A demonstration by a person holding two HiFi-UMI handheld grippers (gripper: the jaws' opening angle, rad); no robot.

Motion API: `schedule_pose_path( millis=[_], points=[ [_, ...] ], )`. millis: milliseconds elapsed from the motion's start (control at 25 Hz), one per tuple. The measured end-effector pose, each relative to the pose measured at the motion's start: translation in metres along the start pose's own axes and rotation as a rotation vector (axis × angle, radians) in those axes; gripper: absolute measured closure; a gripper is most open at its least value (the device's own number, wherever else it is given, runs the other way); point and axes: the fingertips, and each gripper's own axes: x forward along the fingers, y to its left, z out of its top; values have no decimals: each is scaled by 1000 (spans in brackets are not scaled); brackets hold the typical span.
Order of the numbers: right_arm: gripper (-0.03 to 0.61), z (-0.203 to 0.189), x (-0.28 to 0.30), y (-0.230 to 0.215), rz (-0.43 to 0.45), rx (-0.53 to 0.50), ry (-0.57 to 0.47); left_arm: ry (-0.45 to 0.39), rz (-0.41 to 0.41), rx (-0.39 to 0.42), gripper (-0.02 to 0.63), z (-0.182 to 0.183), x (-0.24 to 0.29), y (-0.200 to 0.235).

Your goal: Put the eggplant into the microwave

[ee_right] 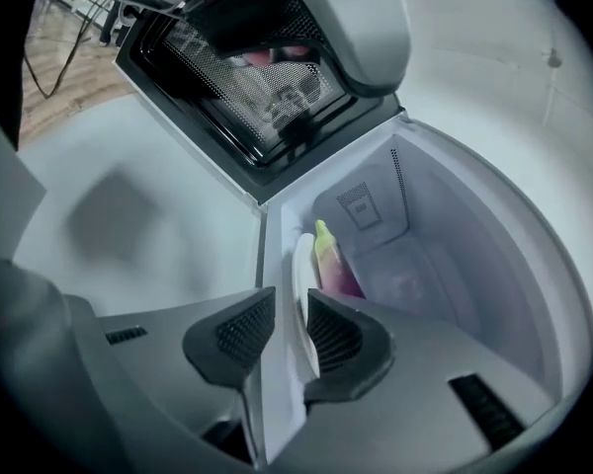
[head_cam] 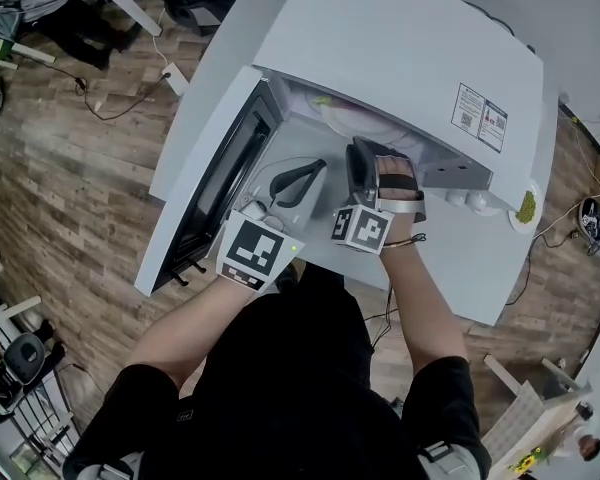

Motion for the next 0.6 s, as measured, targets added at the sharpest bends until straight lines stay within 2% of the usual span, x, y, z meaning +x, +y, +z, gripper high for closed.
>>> schedule_pose_path(
  millis=[160, 280, 440, 600],
  points=[
    [466, -3, -2, -3, 5, 54, 2, 1, 9, -13, 607, -2, -3, 4],
    [531, -6, -2, -9, 5, 123, 7, 4, 16, -23, 607, -5, -6, 7],
    [534, -5, 5, -13, 23, 191, 7, 15, 21, -29, 607, -10, -8, 8],
    [534, -3, 16, -22, 57, 329, 9, 16, 28, -29, 607, -10, -10, 12]
  ],
)
